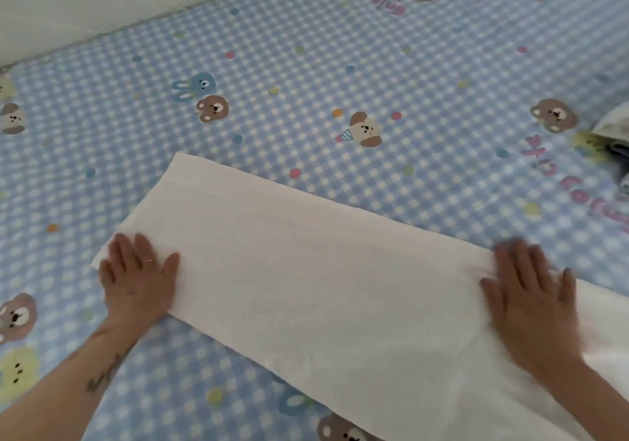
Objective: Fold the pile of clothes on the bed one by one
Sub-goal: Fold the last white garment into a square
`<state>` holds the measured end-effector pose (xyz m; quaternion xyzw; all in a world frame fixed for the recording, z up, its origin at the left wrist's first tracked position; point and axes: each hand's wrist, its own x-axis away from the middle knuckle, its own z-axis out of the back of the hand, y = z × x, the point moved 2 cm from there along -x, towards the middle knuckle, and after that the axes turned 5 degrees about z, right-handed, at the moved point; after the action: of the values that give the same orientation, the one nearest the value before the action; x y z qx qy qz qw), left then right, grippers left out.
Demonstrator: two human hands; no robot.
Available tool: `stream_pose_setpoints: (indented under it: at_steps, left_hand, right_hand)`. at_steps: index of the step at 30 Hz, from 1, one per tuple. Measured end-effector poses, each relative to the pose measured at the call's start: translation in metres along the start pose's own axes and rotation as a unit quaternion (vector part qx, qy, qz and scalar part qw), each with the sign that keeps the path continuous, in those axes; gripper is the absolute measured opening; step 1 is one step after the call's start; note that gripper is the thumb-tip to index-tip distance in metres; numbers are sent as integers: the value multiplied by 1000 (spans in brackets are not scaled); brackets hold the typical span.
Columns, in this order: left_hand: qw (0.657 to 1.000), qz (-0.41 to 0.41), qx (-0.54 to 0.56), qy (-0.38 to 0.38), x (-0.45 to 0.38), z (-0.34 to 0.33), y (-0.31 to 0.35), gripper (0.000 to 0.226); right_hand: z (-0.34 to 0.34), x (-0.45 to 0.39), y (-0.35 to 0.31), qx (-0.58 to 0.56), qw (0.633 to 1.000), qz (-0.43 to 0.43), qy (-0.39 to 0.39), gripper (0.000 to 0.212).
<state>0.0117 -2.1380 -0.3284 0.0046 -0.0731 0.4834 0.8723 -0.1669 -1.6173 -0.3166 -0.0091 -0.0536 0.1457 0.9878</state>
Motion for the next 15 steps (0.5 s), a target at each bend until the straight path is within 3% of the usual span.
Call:
stream_pose_setpoints:
  at_steps: [1, 2, 4, 5, 6, 7, 9, 11, 13, 15]
  left_hand:
    - [999, -9, 13, 29, 9, 6, 13, 70]
    - [995, -76, 36, 53, 28, 5, 37, 69]
    - [954, -299, 7, 10, 86, -9, 84, 67]
    - [930, -367, -23, -8, 113, -18, 91, 66]
    - [924, -378, -44, -34, 128, -23, 84, 67]
    - [937, -340, -48, -62, 129, -25, 71, 70]
    - [978, -196, -51, -51, 115, -18, 42, 74]
    - [988, -147, -39, -31, 105, -3, 50, 66]
    - [979, -203, -27, -24, 103, 14, 100, 58]
    - [948, -318, -16, -19, 109, 21, 154, 56]
  right_hand:
    - [6, 7, 3, -22, 998, -50, 6, 74]
    - [9, 22, -8, -43, 998, -38, 13, 74]
    - [-1, 68, -45, -41, 988, 150, -14, 63]
    - [-7, 90, -47, -13, 972, 232, -31, 59]
    - [-8, 101, -32, 7, 964, 261, -54, 57]
    - [-4, 103, -2, 13, 971, 230, -60, 58]
    - [8, 103, 71, 9, 995, 80, -53, 66]
    - [24, 105, 127, 6, 999, -11, -48, 71]
    - [32, 102, 159, -5, 997, -46, -62, 66]
    - [37, 98, 177, 9, 997, -52, -50, 58]
